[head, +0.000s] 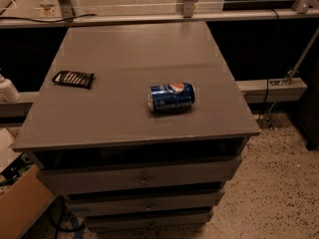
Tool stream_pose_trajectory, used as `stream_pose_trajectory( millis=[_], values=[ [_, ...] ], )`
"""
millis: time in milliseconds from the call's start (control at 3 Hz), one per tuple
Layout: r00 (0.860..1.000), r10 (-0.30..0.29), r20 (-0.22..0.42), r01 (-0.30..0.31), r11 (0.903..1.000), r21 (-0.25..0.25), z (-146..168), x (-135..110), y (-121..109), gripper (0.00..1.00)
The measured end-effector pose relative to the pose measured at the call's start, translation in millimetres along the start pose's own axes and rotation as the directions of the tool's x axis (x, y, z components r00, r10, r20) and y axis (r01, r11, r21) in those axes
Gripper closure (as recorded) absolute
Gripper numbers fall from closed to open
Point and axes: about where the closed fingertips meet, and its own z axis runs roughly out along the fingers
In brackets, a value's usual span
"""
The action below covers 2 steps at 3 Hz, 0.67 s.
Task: Move rxbar blueberry near pepsi can
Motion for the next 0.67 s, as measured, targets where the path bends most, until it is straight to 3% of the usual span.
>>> stream_pose_trajectory(
  millis=[333,667],
  values=[
    [0.999,-0.006,-0.037,0.006,0.9999,-0.008,-23,6,4,1.0],
    [0.996,0.008,-0.084,-0.009,0.9999,-0.012,-65,16,10,1.0]
  ],
)
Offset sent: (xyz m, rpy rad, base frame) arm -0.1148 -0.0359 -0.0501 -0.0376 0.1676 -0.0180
